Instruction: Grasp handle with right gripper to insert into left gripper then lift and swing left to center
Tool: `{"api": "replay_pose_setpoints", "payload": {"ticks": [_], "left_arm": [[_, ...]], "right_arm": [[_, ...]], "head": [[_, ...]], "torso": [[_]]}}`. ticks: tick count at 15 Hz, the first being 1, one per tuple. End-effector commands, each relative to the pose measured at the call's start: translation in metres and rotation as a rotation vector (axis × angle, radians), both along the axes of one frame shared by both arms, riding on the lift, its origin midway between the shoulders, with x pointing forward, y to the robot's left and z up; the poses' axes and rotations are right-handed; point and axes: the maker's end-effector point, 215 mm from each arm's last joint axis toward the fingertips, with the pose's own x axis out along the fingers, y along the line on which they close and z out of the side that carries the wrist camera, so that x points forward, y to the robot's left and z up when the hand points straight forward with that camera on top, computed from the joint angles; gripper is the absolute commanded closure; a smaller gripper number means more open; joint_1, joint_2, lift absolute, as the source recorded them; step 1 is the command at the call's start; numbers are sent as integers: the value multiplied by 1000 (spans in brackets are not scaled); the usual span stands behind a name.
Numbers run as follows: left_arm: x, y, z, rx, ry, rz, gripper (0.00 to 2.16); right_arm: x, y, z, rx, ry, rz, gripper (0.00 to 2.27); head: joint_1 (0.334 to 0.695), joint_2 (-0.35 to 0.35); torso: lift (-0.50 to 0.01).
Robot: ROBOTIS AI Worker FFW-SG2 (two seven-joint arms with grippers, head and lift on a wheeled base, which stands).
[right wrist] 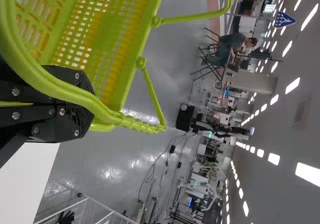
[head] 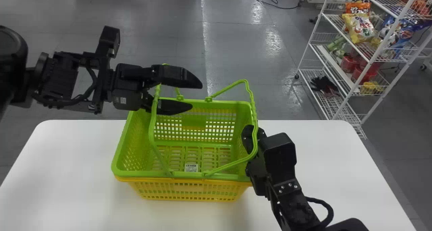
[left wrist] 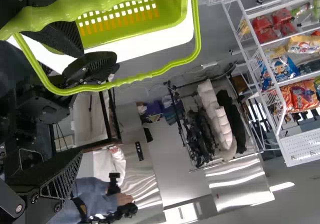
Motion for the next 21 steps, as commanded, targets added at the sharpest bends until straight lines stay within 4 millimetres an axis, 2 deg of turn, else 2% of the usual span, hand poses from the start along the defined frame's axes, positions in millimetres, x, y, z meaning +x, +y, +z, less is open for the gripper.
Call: {"api": "replay_pose_setpoints", "payload": {"ticks": [1,7,13,18,21], "left_arm": [[1,-5,0,21,-6,-14,161],[-1,-18,-1,15,3,-29,161],[4,-20,4,29,-11,-32,161],[-1,-33,-3,30,4,-50,161],[5,-38,-2,26,-4,-37,161]], "right_arm": [[1,7,3,0,3,7,2216],[3,31,12,0,-7,36,2216],[5,55,23,-4,-22,71,2216],[6,68,21,-13,-15,85,2209],[4,77,20,-20,-13,97,2209]], "head": [[695,-81],[695,-74],[695,-49],[695,-40],[695,-39]], "torso": [[-93],[-93],[-93],[-93],[-93]]}}
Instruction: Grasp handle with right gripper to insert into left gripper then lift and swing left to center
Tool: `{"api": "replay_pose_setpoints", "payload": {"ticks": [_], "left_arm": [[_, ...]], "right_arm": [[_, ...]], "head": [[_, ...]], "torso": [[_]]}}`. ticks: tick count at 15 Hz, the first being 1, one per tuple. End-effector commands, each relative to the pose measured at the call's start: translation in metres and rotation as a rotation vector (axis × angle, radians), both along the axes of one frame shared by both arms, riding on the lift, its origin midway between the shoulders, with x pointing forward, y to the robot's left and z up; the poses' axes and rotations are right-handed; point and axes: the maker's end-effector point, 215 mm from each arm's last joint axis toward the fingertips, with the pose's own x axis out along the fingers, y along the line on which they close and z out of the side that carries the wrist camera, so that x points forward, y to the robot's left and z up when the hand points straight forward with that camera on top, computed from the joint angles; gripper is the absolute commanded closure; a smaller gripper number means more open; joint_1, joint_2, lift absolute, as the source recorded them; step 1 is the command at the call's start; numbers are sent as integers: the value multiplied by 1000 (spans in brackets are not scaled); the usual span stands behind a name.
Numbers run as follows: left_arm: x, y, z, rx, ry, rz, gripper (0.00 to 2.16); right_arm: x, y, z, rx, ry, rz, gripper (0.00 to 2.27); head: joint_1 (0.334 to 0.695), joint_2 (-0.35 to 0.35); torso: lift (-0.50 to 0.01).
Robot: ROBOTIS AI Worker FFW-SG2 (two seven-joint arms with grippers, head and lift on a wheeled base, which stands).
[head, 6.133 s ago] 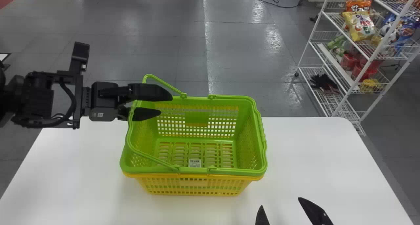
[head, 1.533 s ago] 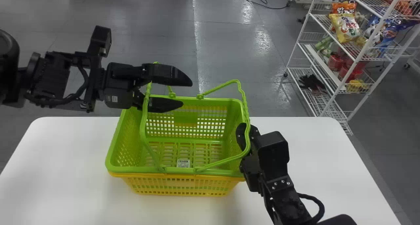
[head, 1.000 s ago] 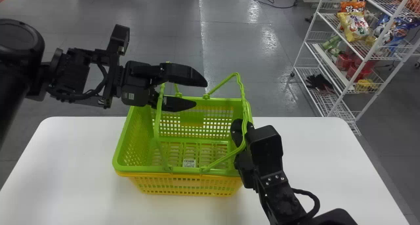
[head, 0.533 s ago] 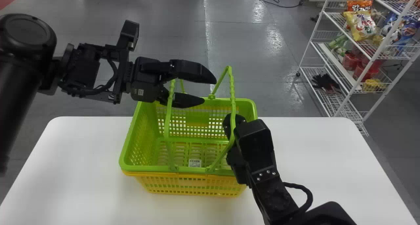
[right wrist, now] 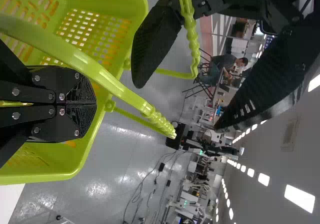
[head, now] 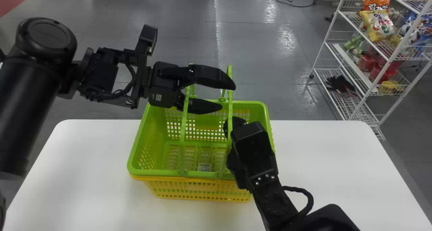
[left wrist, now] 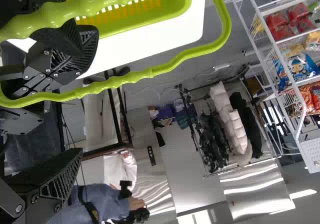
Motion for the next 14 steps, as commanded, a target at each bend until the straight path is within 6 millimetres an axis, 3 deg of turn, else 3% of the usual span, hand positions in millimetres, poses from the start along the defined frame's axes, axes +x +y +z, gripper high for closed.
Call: {"api": "replay_pose_setpoints", "payload": {"ticks": [1,6,12,14], "left_arm": [[5,-2,1,1,-7,10,161],[13,-3,7,-14,-5,22,161],[20,-9,8,-75,61,39,161],[21,-10,8,-85,68,41,161]], "right_arm": [[-1,7,1,-4,-3,11,2209],[-6,18,-1,-21,2,32,2206],[-10,17,-11,-28,14,34,2202],[-14,8,-9,-19,5,18,2199]], "head": [[695,-38],[695,-26],[695,-26],[695,-28]], "torso": [[-93],[-93],[-93],[-93]]}}
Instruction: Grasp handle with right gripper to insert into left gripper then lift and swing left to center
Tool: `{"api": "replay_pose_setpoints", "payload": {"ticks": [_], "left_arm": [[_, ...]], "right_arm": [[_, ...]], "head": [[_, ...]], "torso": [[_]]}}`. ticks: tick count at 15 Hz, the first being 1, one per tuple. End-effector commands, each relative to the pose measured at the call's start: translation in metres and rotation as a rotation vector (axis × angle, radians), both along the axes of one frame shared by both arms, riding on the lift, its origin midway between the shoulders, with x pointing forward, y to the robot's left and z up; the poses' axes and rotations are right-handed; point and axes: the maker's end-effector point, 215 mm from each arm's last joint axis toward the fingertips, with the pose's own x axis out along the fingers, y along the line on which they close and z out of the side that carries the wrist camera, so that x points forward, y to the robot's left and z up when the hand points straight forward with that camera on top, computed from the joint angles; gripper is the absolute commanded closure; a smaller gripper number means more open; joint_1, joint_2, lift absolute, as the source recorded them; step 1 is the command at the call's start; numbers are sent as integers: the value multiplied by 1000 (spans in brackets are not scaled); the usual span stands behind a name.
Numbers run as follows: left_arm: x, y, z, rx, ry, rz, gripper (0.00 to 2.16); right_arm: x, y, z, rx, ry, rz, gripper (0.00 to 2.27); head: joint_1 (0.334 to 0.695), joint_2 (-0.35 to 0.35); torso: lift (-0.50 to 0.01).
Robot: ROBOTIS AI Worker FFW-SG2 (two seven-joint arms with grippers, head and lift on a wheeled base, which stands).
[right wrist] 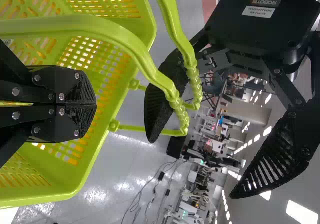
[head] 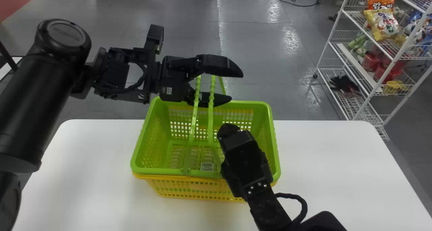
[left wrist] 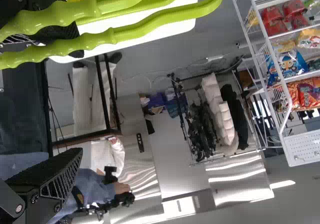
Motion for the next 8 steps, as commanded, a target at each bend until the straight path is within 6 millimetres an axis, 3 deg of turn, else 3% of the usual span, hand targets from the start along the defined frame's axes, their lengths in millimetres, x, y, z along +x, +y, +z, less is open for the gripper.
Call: {"api": "replay_pose_setpoints", "payload": {"ticks": [1,3,5,7,8], "left_arm": [[1,1,0,-12,13,6,161],[2,2,0,-20,23,12,161],[5,5,0,-24,35,19,161],[7,6,0,-24,41,23,161],[8,7,1,-25,47,23,161]], "right_arm": [[-7,-18,8,18,-24,-29,2105],[-22,-40,16,40,-49,-62,1808],[-37,-65,15,48,-67,-93,1089],[-53,-81,1,33,-40,-109,380],[-60,-85,-3,29,-34,-108,218]], "head": [[695,-30],[695,-46],[695,-67],[695,-87],[695,-99]], "torso": [[-93],[-93],[-93],[-93],[-93]]}}
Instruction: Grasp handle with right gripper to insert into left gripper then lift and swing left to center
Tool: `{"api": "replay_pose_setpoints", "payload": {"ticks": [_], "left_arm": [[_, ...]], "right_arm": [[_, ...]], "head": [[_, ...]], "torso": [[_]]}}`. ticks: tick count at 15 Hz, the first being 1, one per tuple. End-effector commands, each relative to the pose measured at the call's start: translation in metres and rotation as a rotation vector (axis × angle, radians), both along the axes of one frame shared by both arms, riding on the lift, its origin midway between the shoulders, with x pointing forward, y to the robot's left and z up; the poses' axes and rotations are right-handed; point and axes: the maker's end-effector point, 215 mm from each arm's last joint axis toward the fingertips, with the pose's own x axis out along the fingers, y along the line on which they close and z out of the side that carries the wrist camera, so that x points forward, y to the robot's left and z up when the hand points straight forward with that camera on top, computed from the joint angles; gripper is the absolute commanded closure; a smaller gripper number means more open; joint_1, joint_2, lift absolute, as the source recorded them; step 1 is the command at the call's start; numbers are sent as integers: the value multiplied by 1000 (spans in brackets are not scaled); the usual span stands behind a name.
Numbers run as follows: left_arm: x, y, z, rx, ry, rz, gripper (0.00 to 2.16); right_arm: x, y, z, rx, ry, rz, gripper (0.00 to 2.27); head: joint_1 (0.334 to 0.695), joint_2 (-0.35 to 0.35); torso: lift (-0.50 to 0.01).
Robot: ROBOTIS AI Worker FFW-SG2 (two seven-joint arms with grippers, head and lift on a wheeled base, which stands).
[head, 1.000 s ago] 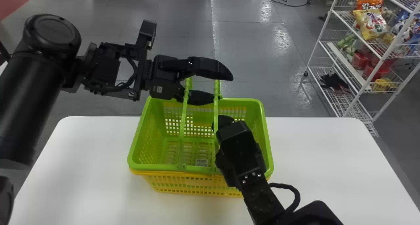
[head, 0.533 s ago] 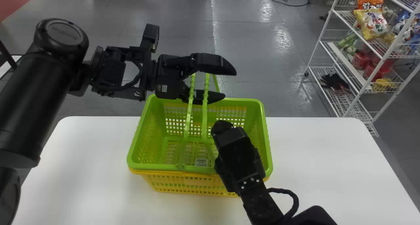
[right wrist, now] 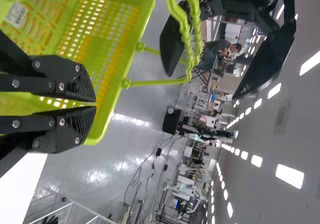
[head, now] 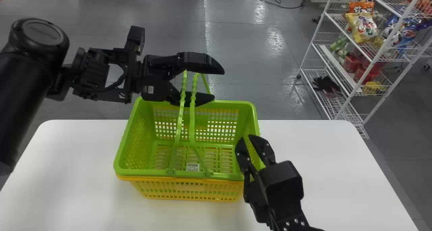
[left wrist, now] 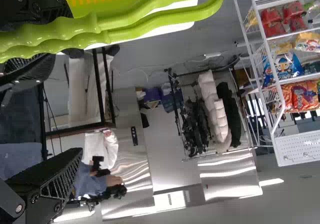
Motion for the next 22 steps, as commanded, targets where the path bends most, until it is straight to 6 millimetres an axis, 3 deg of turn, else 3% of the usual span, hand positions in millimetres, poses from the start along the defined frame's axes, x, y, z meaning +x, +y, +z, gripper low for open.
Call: {"api": "replay_pose_setpoints", "payload": {"ticks": [1,10,14,22], "left_arm": [[2,1,1,0,7,2,164],[-3,8,12,-72,105,-14,215],[2,5,31,-71,78,-16,215],[22,3,86,-57,-4,-13,215]], "right_arm": [[-18,-9,-13,-12,18,1,147],[-63,-13,-9,78,-90,25,140],[-81,-20,-8,125,-136,24,140],[-96,-44,-18,200,-184,-21,140]], "head": [[695,-116],[695,-129],[695,-136],[695,-170]], "torso": [[-93],[-93],[-93],[-93]]}}
